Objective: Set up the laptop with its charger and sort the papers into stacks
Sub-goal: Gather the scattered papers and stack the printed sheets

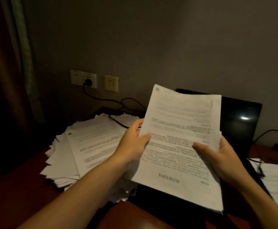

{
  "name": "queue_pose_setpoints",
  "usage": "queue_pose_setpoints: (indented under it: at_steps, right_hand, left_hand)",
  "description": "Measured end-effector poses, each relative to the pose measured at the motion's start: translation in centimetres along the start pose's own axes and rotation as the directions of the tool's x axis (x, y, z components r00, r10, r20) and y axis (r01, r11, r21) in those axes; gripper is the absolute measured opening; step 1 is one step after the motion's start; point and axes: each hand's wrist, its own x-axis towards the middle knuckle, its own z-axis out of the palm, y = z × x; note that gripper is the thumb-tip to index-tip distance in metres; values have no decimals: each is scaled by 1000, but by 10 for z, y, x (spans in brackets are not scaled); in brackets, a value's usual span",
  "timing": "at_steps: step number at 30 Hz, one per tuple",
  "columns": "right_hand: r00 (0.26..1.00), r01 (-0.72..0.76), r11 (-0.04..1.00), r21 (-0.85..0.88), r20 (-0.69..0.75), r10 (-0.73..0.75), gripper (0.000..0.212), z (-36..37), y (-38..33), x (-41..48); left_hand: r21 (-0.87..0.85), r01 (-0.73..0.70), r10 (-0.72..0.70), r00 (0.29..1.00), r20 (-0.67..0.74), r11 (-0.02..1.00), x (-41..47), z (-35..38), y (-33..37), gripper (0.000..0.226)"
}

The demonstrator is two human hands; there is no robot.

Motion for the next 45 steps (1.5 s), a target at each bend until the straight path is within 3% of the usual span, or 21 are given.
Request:
queue_pose_setpoints:
  at_steps: [4, 7, 9, 12, 15, 18, 22, 31, 33, 36, 40, 45]
  right_hand:
    - [994, -91, 981, -173, -67, 81, 55, -51, 25, -12]
    - [990, -133, 928, -348, -100, 104, 63, -75, 41, -19]
    - [986, -165, 815, -555, -110, 124, 75, -87, 49, -20]
    - [971, -234, 650, -723, -144, 190, 84, -99, 58, -19]
    - [969, -238, 575, -783, -151, 196, 72, -103, 62, -21]
    - [961, -259, 511, -820, -167, 218, 49, -106, 57, -22]
    - [949, -278, 415, -866, -181, 257, 36, -107, 57, -25]
    - [956, -219, 111, -969, -191, 222, 54, -91, 59, -31]
    - [962, -208, 119, -971, -181, 205, 59, -89, 59, -33]
    - [983, -146, 226, -963, -116, 141, 59, -78, 59, -34]
    - [997, 33, 298, -954, 51, 52, 51, -33, 56, -31]
    - [970, 234, 395, -888, 243, -28, 33, 39, 41, -12]
  left_hand:
    - [6, 24, -25, 998, 61, 1000, -10, 47, -23, 68]
    - [93, 73, -82, 992, 100, 993, -12, 71, -37, 49]
    - [254, 43, -77, 989, 127, 966, -13, 80, -49, 39]
    - [464, -139, 43, 977, 211, 875, -20, 86, -56, 36]
    - [658, -354, 167, 929, 331, 664, -24, 89, -62, 25]
    - [783, -354, 105, 930, 352, 512, -24, 91, -68, 29]
    - [811, -327, 82, 940, 330, 485, -24, 91, -66, 32]
    - [859, -333, 2, 933, 360, 388, -28, 90, -63, 44]
    - [844, -337, 13, 931, 365, 417, -30, 89, -61, 45]
    - [824, -312, 40, 942, 334, 473, -35, 84, -55, 50]
    - [871, -288, 76, 957, 281, 397, -34, 63, -50, 53]
    - [922, -151, 83, 988, 129, 356, -37, 11, -38, 45]
